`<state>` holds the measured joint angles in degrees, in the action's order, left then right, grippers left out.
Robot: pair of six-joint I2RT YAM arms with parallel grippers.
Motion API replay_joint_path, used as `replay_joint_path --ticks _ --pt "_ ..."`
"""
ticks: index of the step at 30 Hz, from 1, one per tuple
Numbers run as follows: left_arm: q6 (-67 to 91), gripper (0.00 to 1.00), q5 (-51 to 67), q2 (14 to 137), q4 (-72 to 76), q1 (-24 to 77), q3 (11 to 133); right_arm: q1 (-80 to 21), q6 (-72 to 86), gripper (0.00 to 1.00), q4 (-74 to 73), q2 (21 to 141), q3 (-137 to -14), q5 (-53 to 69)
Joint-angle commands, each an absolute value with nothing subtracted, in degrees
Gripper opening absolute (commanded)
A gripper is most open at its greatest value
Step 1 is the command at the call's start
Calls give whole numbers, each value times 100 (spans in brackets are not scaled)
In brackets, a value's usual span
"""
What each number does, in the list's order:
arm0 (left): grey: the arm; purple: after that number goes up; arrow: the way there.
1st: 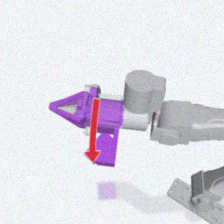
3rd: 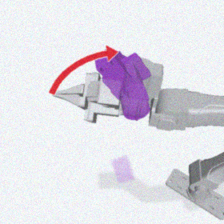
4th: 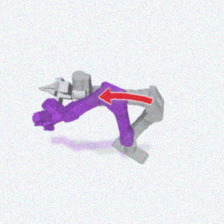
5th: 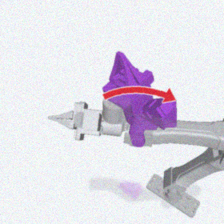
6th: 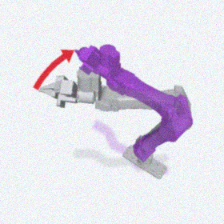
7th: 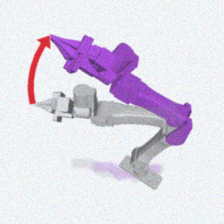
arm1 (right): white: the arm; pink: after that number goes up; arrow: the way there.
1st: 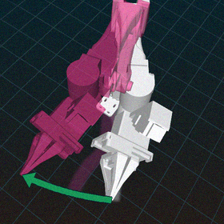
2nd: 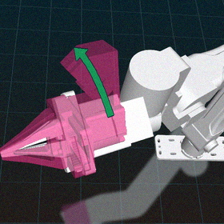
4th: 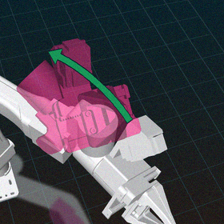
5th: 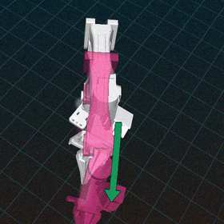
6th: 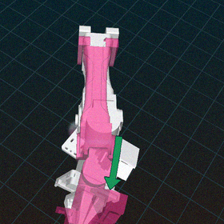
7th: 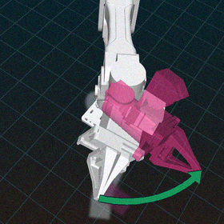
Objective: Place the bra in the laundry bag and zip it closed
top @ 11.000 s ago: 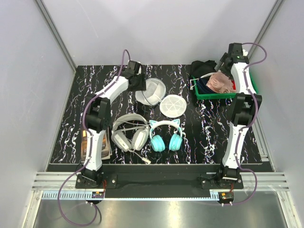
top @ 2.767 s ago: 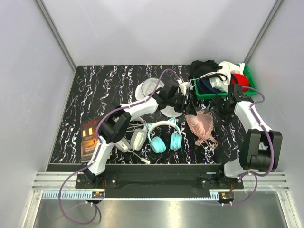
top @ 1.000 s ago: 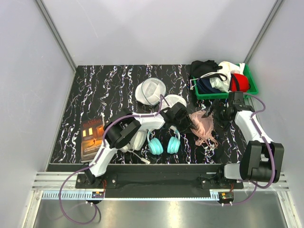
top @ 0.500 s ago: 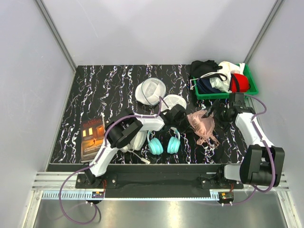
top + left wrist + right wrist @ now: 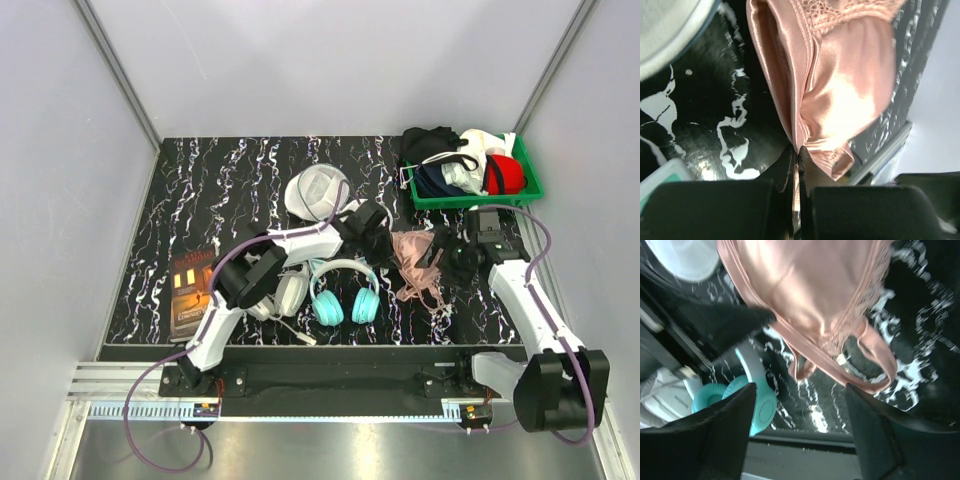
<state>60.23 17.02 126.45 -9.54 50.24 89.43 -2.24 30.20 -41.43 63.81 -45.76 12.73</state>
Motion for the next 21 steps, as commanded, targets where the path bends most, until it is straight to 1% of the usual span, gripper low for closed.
replay_joint_path --ticks 1,4,9,12,17,21 --pt "5405 0 2328 12147 -1625 4878 9500 -869 3497 72 -4465 6092 -4720 827" --pt "5370 0 2513 12085 -1863 4825 9702 -1475 3542 72 -4343 5802 -4528 441" --pt "5396 0 2680 11980 -2056 4816 9695 -2126 3051 79 -3659 5441 -4298 -130" --pt "5449 0 2760 11962 -2214 4816 9747 -2346 2735 82 -3412 5580 -4280 -395" --pt "5616 0 2848 11971 -2355 4808 9773 -2767 2418 81 -3024 5915 -4395 -939" --pt "5695 0 2909 11962 -2382 4808 9835 -2979 2189 75 -2419 6099 -4255 -1195"
